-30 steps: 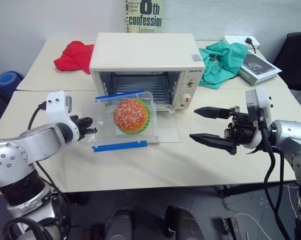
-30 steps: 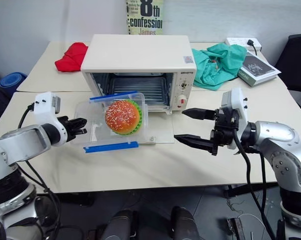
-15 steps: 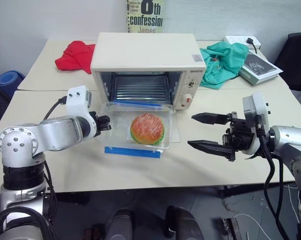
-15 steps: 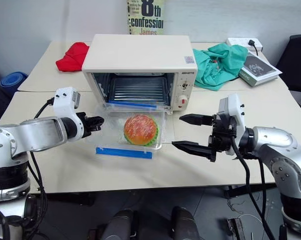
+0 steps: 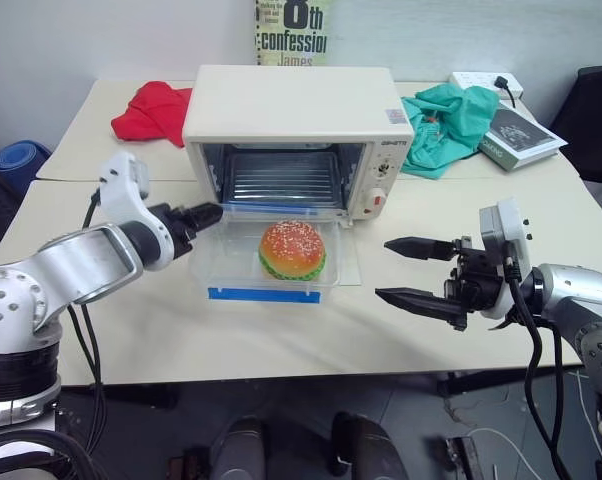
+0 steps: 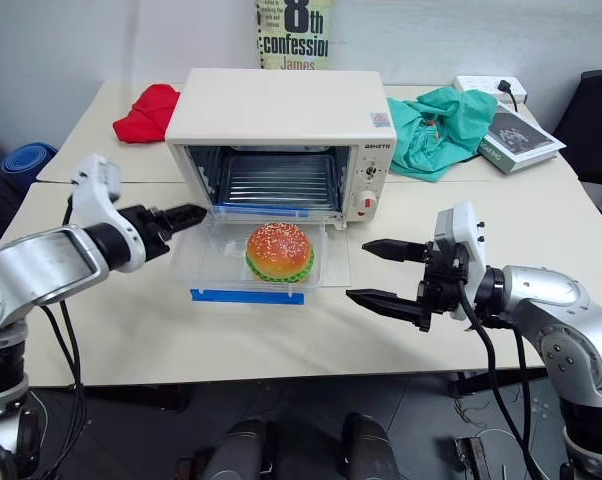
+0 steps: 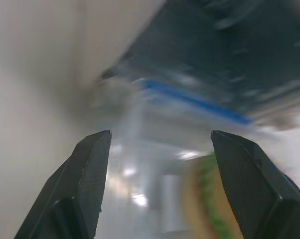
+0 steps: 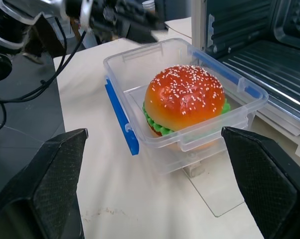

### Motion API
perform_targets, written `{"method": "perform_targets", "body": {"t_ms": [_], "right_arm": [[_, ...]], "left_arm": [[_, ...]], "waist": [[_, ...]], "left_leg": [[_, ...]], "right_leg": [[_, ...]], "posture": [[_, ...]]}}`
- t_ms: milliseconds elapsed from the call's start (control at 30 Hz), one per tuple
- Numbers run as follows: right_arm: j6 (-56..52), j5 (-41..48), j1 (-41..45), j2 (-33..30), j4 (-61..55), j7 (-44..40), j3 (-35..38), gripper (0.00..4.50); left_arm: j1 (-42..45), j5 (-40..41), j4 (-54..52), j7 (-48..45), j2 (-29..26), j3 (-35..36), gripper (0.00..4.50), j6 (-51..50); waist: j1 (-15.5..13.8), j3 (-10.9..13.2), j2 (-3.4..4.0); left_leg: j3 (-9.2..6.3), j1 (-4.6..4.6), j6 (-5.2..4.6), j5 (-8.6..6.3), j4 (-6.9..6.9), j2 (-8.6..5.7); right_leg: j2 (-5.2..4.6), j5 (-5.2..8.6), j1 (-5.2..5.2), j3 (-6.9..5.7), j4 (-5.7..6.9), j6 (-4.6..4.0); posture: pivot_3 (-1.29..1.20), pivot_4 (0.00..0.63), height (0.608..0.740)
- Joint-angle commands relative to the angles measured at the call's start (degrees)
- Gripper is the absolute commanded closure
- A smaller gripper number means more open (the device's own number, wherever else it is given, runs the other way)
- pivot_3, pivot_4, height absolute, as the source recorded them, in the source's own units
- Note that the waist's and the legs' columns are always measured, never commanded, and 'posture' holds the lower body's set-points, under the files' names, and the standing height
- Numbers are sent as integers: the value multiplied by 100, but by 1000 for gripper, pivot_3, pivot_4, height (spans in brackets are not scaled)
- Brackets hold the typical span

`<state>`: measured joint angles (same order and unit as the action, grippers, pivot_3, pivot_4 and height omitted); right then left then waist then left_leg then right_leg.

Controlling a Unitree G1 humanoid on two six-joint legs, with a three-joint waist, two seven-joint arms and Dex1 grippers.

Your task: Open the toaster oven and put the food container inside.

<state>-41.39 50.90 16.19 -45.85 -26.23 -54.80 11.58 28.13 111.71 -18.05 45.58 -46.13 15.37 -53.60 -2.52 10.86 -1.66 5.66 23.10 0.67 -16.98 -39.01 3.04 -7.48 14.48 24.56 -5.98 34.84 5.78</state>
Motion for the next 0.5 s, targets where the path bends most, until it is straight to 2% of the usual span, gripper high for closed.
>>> {"method": "perform_targets", "body": {"t_ms": [33, 133, 233, 267, 367, 400, 467, 500], "right_arm": [[-68, 227, 0, -105, -177, 6, 213, 189], [-199, 401, 24, -96, -175, 89, 262, 960], [-340, 560, -65, -77, -370, 213, 189, 2051], [-360, 590, -95, -84, -413, 227, 174, 2410], [-352, 508, -202, 37, -530, 334, -77, 3465], [-359, 504, -214, 101, -565, 387, -166, 3786], [-388, 516, -200, 283, -652, 518, -415, 4481], [-392, 472, -170, 389, -684, 601, -574, 4481]], "left_arm": [[-191, -315, 20, -1275, -68, 485, 1292, 161], [-344, -457, -89, -2511, 12, 802, 2054, 218], [-952, -741, -493, -5254, -384, 1484, 3043, -510], [-1124, -923, -554, -5882, -522, 1584, 3375, -628], [-1750, -2207, -489, -7793, -1194, 1491, 4329, -691], [-1928, -2627, -492, -8358, -1397, 1411, 4500, -608], [-2307, -3638, -527, -9444, -1829, 1120, 4500, -157], [-2451, -4169, -518, -9879, -2012, 923, 4500, 151]], "waist": [[15, 1, 1], [15, 1, 1], [70, 2, 3], [87, 2, 3], [103, 7, 14], [106, 8, 16], [115, 11, 21], [115, 12, 22]], "left_leg": [[1, 0, 0, 0, 1, 2], [0, 1, -9, -5, 1, 4], [4, 2, -17, -11, 4, 5], [6, 3, -10, -13, 5, 8], [11, 1, -5, -18, 11, 12], [13, 0, -8, -20, 12, 12], [20, 0, -10, -24, 18, 23], [26, 1, -8, -26, 19, 34]], "right_leg": [[2, 0, 0, 0, -1, 0], [5, 1, 0, -3, -2, -1], [6, 2, 2, -4, -9, -3], [8, 4, 4, -9, -11, -7], [8, 8, 5, -13, -17, -12], [8, 8, 7, -13, -18, -12], [16, 9, 14, -16, -27, -14], [21, 18, 16, -19, -34, -32]], "posture": [[0, 150, 740], [0, 150, 740], [0, 150, 740], [0, 150, 740], [0, 150, 740], [0, 150, 740], [0, 150, 740], [0, 150, 740]]}}
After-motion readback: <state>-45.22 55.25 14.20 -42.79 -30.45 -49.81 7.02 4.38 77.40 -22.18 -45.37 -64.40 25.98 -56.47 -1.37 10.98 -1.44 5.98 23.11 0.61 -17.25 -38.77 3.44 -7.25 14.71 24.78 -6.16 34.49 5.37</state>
